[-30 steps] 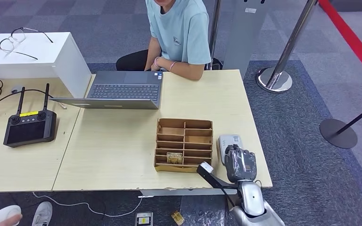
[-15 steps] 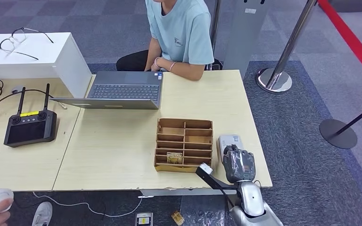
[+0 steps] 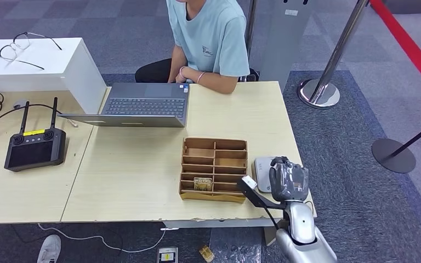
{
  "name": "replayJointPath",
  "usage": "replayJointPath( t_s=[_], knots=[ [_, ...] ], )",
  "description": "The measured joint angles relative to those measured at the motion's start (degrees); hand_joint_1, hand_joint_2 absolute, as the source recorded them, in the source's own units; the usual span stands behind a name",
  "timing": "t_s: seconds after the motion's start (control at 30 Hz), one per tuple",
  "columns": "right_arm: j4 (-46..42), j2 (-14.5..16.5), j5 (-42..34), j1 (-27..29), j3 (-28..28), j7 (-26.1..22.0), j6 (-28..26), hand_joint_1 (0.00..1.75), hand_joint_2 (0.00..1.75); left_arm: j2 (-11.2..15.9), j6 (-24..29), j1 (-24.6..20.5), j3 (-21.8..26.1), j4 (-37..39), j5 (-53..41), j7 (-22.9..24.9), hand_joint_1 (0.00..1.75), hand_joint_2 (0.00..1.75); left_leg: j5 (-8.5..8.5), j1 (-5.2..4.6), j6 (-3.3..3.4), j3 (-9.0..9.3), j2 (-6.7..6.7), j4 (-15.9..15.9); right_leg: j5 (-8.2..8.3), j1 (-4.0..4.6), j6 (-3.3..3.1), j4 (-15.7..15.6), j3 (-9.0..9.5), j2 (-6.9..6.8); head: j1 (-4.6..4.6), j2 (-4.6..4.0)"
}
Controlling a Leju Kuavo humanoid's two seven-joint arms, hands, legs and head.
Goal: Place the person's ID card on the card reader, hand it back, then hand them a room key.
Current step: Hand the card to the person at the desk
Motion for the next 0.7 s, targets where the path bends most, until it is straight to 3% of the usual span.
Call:
replayJointPath(
  t_s=[0.37,0.7],
  knots=[
    [-6.78,-1.02,-0.88,-0.93,-1.65,-0.80,0.04,1.75,1.75,-0.02,0.13,0.04,0.03,0.00,0.14,-0.37,0.00,1.75,0.00,0.00,0.00,-0.02,0.00,-0.01,0.00,0.00,0.00,0.00,-0.02,0.00,0.00,0.00],
    [-12.88,0.37,-0.67,-2.21,-1.85,-2.63,0.09,1.75,1.75,-0.03,0.52,0.06,0.21,0.00,0.35,-0.64,0.00,1.75,0.00,0.01,0.00,-0.02,-0.01,-0.02,0.00,0.01,0.00,0.01,-0.01,0.00,0.00,-0.01]
  ],
)
